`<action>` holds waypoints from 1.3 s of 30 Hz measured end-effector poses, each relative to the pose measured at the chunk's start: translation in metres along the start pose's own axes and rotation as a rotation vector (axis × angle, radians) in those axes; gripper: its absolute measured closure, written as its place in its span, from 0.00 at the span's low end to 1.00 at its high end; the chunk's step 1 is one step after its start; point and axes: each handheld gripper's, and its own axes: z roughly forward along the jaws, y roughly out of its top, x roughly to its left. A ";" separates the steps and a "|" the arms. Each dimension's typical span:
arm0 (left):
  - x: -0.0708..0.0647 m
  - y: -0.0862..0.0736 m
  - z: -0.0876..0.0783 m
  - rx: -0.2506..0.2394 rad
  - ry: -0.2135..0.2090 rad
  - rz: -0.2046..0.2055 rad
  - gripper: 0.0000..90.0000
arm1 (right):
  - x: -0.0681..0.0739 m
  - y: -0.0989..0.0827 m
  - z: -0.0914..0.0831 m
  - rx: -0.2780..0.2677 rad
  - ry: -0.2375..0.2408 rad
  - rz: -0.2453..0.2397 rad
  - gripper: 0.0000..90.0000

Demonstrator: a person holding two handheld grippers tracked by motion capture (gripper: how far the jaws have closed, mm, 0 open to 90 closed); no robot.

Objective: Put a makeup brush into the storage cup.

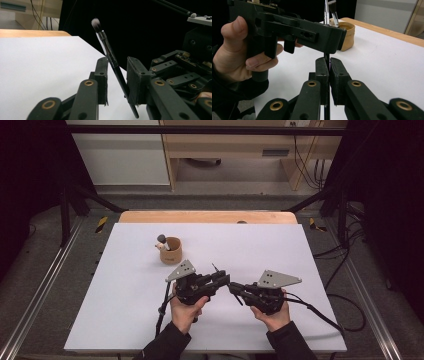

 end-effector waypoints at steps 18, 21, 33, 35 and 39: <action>0.000 -0.001 0.000 -0.019 -0.034 -0.039 0.90 | 0.001 0.000 0.001 -0.003 0.006 -0.006 0.95; -0.001 -0.001 0.000 -0.026 -0.046 -0.048 0.92 | 0.001 0.000 0.001 -0.004 0.007 -0.006 0.95; -0.003 0.000 -0.001 -0.030 -0.055 -0.027 0.95 | 0.002 0.000 0.002 -0.006 0.014 -0.006 0.94; -0.004 0.001 -0.003 -0.034 -0.051 -0.019 0.95 | 0.002 0.001 0.002 -0.006 0.015 -0.002 0.92; -0.004 0.002 -0.006 -0.039 -0.036 -0.004 0.95 | 0.001 0.001 0.000 -0.008 0.013 -0.001 0.88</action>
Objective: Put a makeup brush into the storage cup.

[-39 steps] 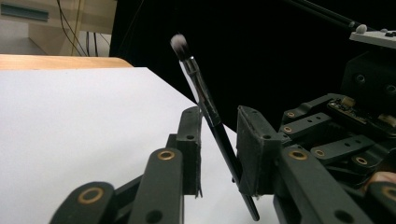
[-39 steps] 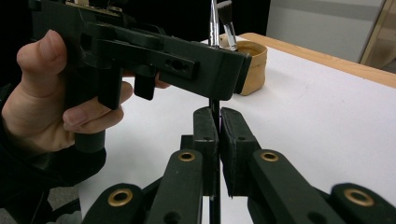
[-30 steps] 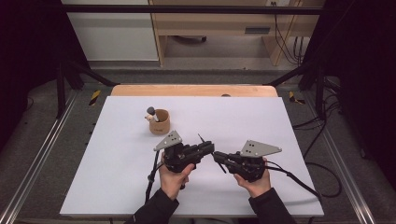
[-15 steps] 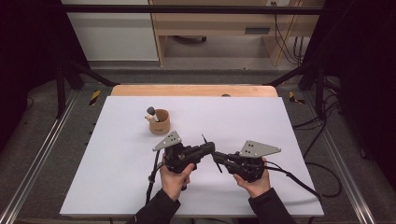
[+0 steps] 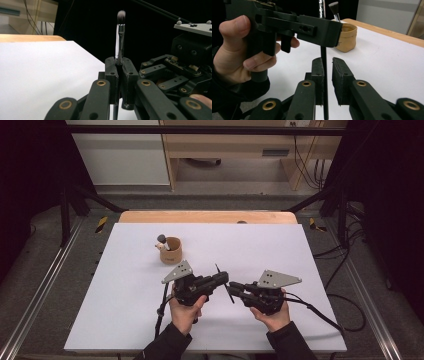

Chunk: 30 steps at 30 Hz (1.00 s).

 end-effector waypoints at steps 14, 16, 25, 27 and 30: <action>0.005 0.015 -0.026 0.004 0.071 0.077 0.95 | -0.007 0.000 -0.007 0.021 -0.079 0.030 0.67; 0.005 0.017 -0.029 0.009 0.082 0.085 0.95 | -0.009 -0.001 -0.008 0.020 -0.093 0.031 0.63; 0.009 0.025 -0.042 0.026 0.115 0.108 0.95 | -0.016 -0.004 -0.013 0.018 -0.183 0.051 0.39; 0.010 0.028 -0.045 0.027 0.123 0.113 0.95 | -0.019 -0.005 -0.015 0.021 -0.203 0.051 0.34; 0.012 0.030 -0.049 0.031 0.137 0.124 0.95 | -0.022 -0.007 -0.018 0.010 -0.226 0.068 0.28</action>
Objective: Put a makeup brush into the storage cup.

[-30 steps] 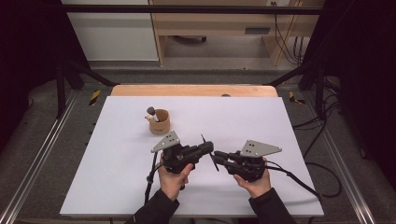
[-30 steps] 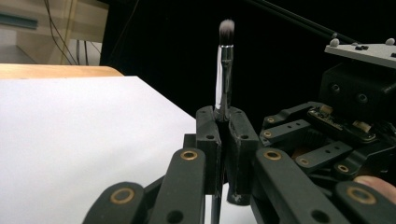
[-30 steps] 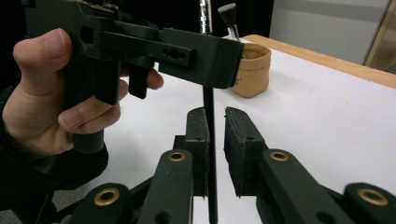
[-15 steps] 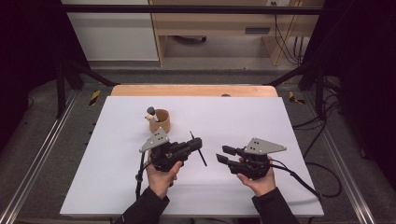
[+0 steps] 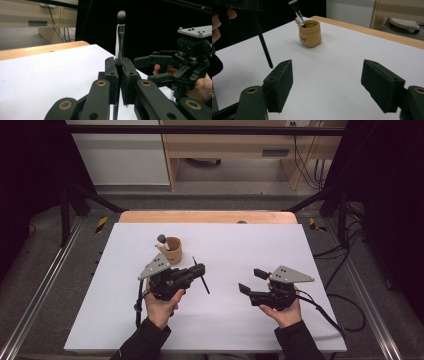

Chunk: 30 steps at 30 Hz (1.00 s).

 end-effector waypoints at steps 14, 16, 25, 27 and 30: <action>0.011 0.012 -0.012 0.019 0.059 0.032 0.95 | -0.014 -0.008 -0.008 0.011 -0.090 0.025 0.13; 0.013 0.016 -0.013 0.019 0.067 0.037 0.95 | -0.015 -0.009 -0.009 0.017 -0.094 0.030 0.12; 0.021 0.027 -0.012 0.026 0.104 0.062 0.95 | -0.018 -0.014 -0.012 0.037 -0.110 0.032 0.09; 0.024 0.029 -0.011 0.029 0.112 0.063 0.95 | -0.020 -0.016 -0.014 0.044 -0.116 0.033 0.09; 0.028 0.033 -0.010 0.035 0.125 0.066 0.95 | -0.022 -0.017 -0.016 0.048 -0.121 0.035 0.09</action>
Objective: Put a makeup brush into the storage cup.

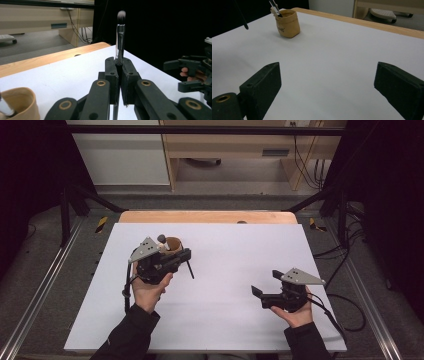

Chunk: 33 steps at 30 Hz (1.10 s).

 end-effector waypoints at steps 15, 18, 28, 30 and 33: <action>0.023 0.015 -0.001 0.010 0.071 0.018 0.95 | -0.009 -0.009 -0.006 0.028 -0.035 0.010 0.08; 0.027 0.016 0.001 0.017 0.086 0.019 0.95 | -0.010 -0.010 -0.008 0.036 -0.049 0.006 0.08; 0.040 0.018 0.008 0.022 0.115 0.009 0.95 | -0.015 -0.016 -0.011 0.037 -0.046 0.031 0.08; 0.043 0.019 0.010 0.026 0.124 0.013 0.95 | -0.015 -0.017 -0.011 0.038 -0.050 0.034 0.08; 0.047 0.021 0.012 0.029 0.138 0.017 0.95 | -0.015 -0.018 -0.011 0.040 -0.052 0.034 0.08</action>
